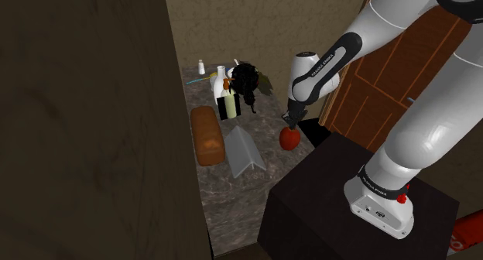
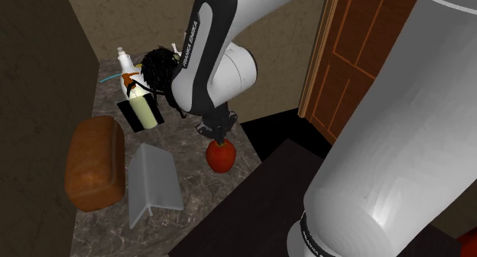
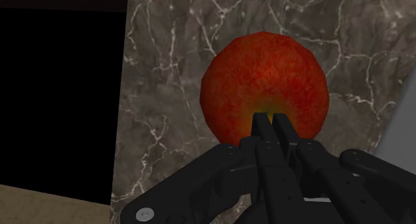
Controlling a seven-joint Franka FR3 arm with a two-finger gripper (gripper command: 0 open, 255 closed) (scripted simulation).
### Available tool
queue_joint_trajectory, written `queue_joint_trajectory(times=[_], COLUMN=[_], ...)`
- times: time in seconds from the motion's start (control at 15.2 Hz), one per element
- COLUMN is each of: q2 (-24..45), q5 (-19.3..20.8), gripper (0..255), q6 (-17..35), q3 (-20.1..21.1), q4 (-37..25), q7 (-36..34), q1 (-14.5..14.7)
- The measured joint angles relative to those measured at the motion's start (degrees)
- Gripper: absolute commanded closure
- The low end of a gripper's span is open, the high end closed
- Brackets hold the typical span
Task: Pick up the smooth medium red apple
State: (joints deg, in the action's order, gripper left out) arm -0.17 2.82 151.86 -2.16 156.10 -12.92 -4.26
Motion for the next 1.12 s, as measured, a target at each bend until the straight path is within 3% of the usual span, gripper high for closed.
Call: queue_joint_trajectory(times=[1.12], q2=[-12.7], q5=[-0.2], gripper=[255], q6=[-14.4], q3=[0.1], q4=[-1.7], q7=[0.3], q1=[0.1])
